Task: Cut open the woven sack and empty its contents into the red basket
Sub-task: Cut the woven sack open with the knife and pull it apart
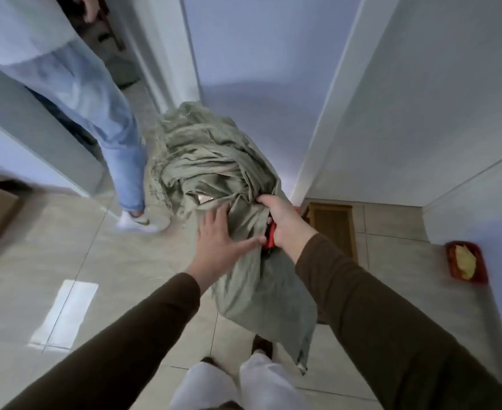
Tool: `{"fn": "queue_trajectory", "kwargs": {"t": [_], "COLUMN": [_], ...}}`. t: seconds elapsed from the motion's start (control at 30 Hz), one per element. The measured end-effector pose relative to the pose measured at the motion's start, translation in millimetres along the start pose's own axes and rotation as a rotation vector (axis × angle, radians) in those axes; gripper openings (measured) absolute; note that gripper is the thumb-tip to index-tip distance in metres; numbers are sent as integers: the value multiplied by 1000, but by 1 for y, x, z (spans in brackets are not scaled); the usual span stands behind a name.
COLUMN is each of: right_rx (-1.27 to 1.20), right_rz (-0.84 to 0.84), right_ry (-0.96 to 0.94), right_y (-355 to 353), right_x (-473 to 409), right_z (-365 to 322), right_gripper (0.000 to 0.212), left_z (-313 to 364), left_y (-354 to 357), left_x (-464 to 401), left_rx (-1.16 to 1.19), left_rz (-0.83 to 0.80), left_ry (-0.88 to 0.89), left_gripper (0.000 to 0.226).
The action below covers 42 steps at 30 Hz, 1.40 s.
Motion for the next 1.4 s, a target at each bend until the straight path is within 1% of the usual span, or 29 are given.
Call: {"fn": "queue_trajectory", "kwargs": {"t": [0.03,0.07,0.17,0.2,0.3,0.33,0.37,0.4,0.47,0.5,0.53,0.57,0.63,0.7,0.77,0.83,0.87,0.93,0.97,1.0,1.03,1.07,1.1,1.13,1.2,1.23,1.3,1.37,1.4], "right_rx": [76,155,244,253,244,243,241,236,204,185,177,184,219,240,311,461,551,688,679,625,572,541,528,508,456,428,346,224,183], "right_rz": [15,32,43,37,-31,-58,-82,-102,-139,-157,-180,-202,-199,-81,142,351,424,509,507,465,401,345,310,290,316,351,428,461,465], "right_ry": [32,50,87,93,138,151,160,168,185,188,178,151,51,-98,-253,-332,-329,-246,-160,-56,43,122,174,197,163,114,-44,-244,-331], "right_y": [2,3,0,-2,-2,1,5,8,10,9,5,0,-17,-46,-87,-129,-147,-175,-185,-190,-194,-197,-199,-200,-197,-192,-184,-176,-171], "right_x": [-5,-9,-20,-25,-33,-35,-36,-38,-41,-42,-42,-41,-36,-34,-32,-29,-27,-27,-31,-34,-37,-41,-45,-50,-56,-57,-54,-46,-40], "right_z": [-2,-4,-16,-21,-28,-26,-24,-21,-18,-19,-22,-25,-34,-40,-35,-17,-3,27,41,55,69,81,91,97,102,99,88,71,60], "right_gripper": [31,32,23,20,14,13,14,15,15,15,15,15,17,29,35,35,43,77,94,105,108,101,86,70,44,34,20,13,13], "left_z": [-5,-8,-24,-31,-39,-37,-34,-33,-35,-38,-41,-43,-42,-40,-39,-41,-44,-51,-55,-60,-63,-67,-69,-71,-73,-72,-72,-73,-74], "left_y": [12,20,23,23,39,48,58,65,72,71,71,70,68,71,79,86,88,87,86,85,83,82,81,81,83,83,84,82,83], "left_x": [4,5,-8,-13,-20,-21,-23,-25,-31,-35,-39,-43,-55,-70,-87,-102,-109,-121,-126,-130,-134,-136,-137,-138,-138,-138,-138,-139,-140], "left_rx": [-33,-34,122,123,-113,-155,-165,-158,-115,-82,-34,24,141,201,210,218,207,180,180,179,177,182,203,240,316,349,429,549,626], "left_rz": [-77,-136,-294,-326,-356,-326,-262,-176,2,61,91,97,85,59,31,33,36,31,33,42,49,56,67,89,139,154,170,168,167], "left_ry": [-41,-73,-74,-55,-23,-34,-47,-48,-49,-86,-134,-170,-186,-173,-188,-238,-264,-309,-336,-363,-393,-422,-447,-466,-506,-525,-569,-627,-655], "left_gripper": [123,130,142,145,148,143,133,115,60,36,24,25,34,31,28,33,36,38,39,39,39,39,39,39,40,41,41,41,41]}}
Point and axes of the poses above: each hand's wrist, its own x-axis away from the middle knuckle, its own y-axis out of the palm, z = x × y, the point moved 2 cm from there along -x, towards the middle knuckle, and after that the axes turned 12 degrees about y, right-handed, at the moved point
